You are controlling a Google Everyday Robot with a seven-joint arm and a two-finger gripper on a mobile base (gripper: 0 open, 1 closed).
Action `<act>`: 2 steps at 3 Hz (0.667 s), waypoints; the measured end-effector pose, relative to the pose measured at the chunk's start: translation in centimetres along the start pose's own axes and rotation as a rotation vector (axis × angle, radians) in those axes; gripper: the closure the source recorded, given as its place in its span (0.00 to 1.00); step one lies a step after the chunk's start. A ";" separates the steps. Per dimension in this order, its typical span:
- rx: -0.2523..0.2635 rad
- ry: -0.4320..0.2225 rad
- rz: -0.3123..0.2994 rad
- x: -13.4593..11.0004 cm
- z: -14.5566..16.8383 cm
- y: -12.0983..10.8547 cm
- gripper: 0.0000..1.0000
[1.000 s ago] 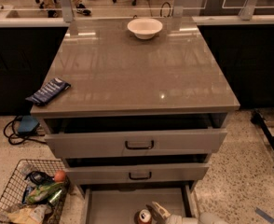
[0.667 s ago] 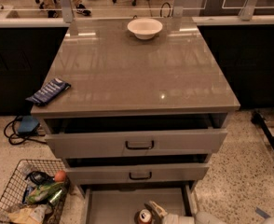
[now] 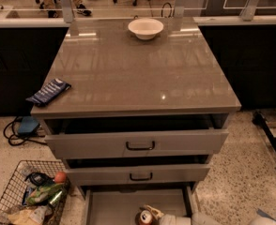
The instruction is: Pick coke can from bottom drawer and place on counter
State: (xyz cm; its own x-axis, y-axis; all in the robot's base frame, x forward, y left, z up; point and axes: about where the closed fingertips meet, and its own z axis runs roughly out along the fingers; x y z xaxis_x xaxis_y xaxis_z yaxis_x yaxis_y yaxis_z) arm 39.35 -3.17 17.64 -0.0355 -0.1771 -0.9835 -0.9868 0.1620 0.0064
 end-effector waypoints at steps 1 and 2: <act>-0.003 -0.003 0.002 0.0 0.2 0.1 0.49; -0.006 -0.005 0.003 0.0 0.4 0.3 0.73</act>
Offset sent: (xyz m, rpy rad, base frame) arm -0.0006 0.0013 -0.0002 0.0029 0.0009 0.0019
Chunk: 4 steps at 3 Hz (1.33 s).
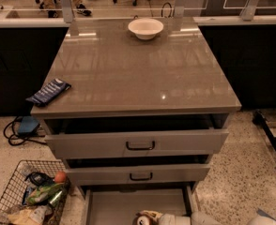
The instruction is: Pick coke can from bottom drawer and place on counter
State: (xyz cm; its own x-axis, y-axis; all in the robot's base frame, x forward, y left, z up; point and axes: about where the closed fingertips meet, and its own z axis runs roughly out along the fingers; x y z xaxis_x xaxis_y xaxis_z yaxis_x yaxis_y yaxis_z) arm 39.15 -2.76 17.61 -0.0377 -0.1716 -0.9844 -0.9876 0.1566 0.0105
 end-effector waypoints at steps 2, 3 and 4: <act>-0.004 -0.004 0.002 0.0 0.3 0.2 1.00; -0.018 -0.006 -0.011 -0.8 1.0 0.1 1.00; -0.001 0.017 -0.052 -3.4 0.3 -0.8 1.00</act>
Offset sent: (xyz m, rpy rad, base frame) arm -0.0007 0.0014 -0.0001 0.0018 0.0012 0.0018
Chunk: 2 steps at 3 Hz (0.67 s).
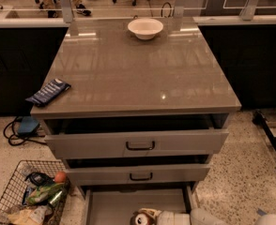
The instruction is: Pick coke can from bottom drawer and place on counter
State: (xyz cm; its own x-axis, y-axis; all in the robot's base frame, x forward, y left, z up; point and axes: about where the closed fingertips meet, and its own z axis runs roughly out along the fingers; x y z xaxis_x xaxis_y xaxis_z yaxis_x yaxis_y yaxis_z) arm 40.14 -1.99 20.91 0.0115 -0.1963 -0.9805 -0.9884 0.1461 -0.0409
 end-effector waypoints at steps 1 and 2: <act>0.015 0.031 -0.055 -4.8 -1.8 -0.4 1.00; 0.038 0.036 -0.089 -8.2 -4.0 -1.1 1.00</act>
Offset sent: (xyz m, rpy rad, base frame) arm 0.0099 -0.0490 0.1361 -0.0618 -0.1359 -0.0480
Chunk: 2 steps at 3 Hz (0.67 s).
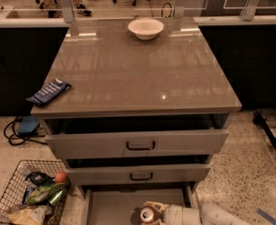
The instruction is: Pick coke can from bottom drawer and place on counter
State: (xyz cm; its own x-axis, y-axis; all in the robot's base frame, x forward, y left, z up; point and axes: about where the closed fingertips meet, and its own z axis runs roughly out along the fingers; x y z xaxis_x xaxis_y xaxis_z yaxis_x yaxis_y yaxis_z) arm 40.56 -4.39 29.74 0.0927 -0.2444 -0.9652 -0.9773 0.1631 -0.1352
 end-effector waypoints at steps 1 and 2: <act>0.005 -0.018 0.004 -2.4 -2.6 -1.3 1.00; -0.003 -0.054 0.030 -5.3 -5.3 -2.2 1.00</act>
Offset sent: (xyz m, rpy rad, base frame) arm 0.0077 -0.0743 0.1186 0.1070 0.0516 0.0044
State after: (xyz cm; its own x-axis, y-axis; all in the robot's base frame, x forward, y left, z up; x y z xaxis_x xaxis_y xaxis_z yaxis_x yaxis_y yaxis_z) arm 41.15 -8.54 36.39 0.0731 -0.1871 -0.9796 -0.9805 0.1663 -0.1050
